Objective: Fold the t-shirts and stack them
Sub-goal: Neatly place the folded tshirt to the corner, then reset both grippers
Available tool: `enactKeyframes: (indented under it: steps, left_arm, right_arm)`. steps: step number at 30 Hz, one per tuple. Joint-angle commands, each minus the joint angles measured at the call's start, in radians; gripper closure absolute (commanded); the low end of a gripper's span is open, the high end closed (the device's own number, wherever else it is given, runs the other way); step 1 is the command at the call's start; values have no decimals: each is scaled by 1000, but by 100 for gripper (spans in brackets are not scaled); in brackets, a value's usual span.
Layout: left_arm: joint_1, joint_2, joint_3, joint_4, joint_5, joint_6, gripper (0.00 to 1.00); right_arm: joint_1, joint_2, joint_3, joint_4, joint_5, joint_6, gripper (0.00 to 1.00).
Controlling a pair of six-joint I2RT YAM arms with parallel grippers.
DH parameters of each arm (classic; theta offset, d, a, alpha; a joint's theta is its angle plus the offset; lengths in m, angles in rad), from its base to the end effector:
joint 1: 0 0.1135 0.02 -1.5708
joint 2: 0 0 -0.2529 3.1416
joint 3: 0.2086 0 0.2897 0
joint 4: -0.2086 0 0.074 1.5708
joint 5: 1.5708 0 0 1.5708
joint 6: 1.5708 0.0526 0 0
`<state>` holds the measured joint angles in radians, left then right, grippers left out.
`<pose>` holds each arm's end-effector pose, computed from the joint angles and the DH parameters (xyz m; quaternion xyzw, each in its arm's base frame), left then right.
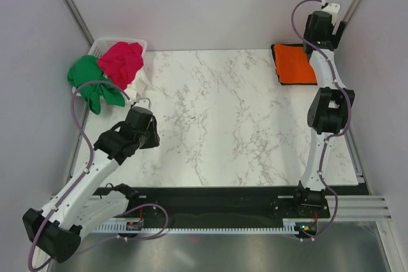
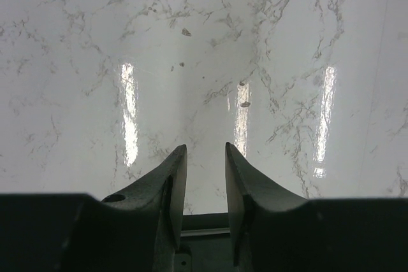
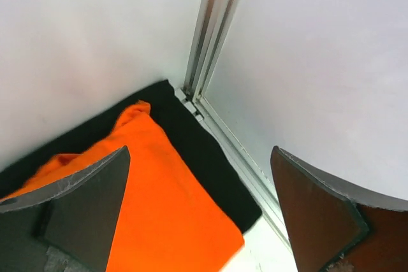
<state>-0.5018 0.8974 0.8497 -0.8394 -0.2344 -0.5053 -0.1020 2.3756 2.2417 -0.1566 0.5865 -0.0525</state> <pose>0.2052 -0.0986 0.2606 -0.0408 0.9356 -0.0642 0.3448 0.5979 -0.0905 0.2767 0.1916 0.7633 -0.2753 0.5522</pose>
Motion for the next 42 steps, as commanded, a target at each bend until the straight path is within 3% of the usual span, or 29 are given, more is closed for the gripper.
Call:
enactKeyframes:
  steps: [1,4,6,10,11,15,17,18,19,20,21,23,29,37,42]
  left_arm:
    - [-4,-35,11,6,-19,-27,63]
    - [-4,-55,12,10,-16,-24,62]
    - [-4,-66,9,13,-14,-21,62]
    - [-4,-87,11,14,-13,-21,62]
    - [-4,-92,11,14,-14,-22,62]
    - [-6,-115,14,20,4,-1,56]
    - [-6,-136,15,25,15,8,48]
    - [-4,-146,15,25,15,8,43]
    - [-4,-155,15,26,3,1,38]
    - [-6,-181,14,23,-12,-7,22]
    - [-6,-195,11,23,-26,-13,12]
    - [-6,-234,3,33,-48,-13,0]
    - [-4,-302,-61,117,-111,5,0]
    - [-4,-503,-195,279,-140,96,0]
    - [-6,-502,-202,286,-138,94,0]
  right_arm:
    - [2,-264,-74,-44,7,178,2]
    - [5,-453,-248,-86,-211,296,2]
    - [10,-599,-348,-89,-505,344,2]
    - [93,-812,-673,-70,-701,436,2]
    - [179,-891,-729,-66,-714,433,2]
    - [444,-1078,-1008,-20,-593,379,2]
    - [545,-1148,-1196,-3,-534,446,2]
    - [574,-1164,-1197,-4,-536,472,2]
    - [638,-1185,-1259,-8,-531,518,2]
    - [674,-1194,-1286,-11,-493,537,2]
    - [711,-1202,-1306,-35,-461,558,2]
    - [813,-1227,-1364,-47,-368,609,2]
    - [979,-1271,-1490,-72,-194,729,2]
    - [1015,-1230,-1513,-96,-98,729,2]
    - [1027,-1225,-1524,-77,-126,675,2]
